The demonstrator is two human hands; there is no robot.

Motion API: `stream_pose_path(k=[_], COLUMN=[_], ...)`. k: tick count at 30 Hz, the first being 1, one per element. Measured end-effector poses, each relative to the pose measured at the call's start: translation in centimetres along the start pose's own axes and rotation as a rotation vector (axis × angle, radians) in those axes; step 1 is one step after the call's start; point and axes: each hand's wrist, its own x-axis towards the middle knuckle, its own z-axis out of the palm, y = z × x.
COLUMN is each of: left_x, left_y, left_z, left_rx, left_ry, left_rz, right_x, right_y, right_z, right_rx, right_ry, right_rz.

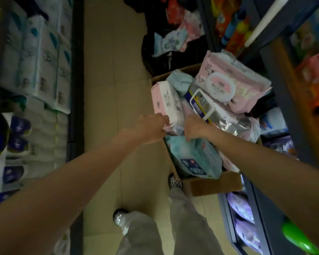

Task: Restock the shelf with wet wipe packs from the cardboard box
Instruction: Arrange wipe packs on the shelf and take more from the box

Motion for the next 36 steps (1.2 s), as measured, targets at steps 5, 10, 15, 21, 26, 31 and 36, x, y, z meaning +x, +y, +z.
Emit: stream_pose_path(k=[5, 10, 15, 21, 26, 31, 36], left_x=[-4.7, -12.4, -26.1, -47.2, -61.3, -71.2, -79.1], left_y=[-6.1, -11.0, -18.1, -25.1, -28.5, -30.0, -31.4], left_z=[-4.0, -8.1, -15.4, -18.3, -16.7, -14.9, -14.8], left_rx=[-0.232, -0.484, -0.639, -0.776, -0.865, -0.804, -0.508], left_ry=[-0.176, 0.031, 0.447, 0.953, 1.183, 1.652, 1.801], left_rz=[-0.039, -0.049, -0.086, 0.078, 0.139, -0.012, -0.288], right_x=[-7.5, -14.3, -24.9, -37.7, -42.4, -44.7, -44.2], right_y=[-6.0, -14.8, -29.8, -47.0, -58.3, -66.3, -72.3], right_z=[-8.8, -16.9, -24.7, -28.4, -28.2, -27.6, -25.2], right_rx=[0.026, 0.234, 0.227, 0.458, 0.562, 0.512, -0.130], right_ry=[0.145, 0.439, 0.715, 0.890, 0.796, 0.907, 1.312], right_rz=[-0.199, -0.434, -0.787, -1.290, -1.592, -1.651, -1.700])
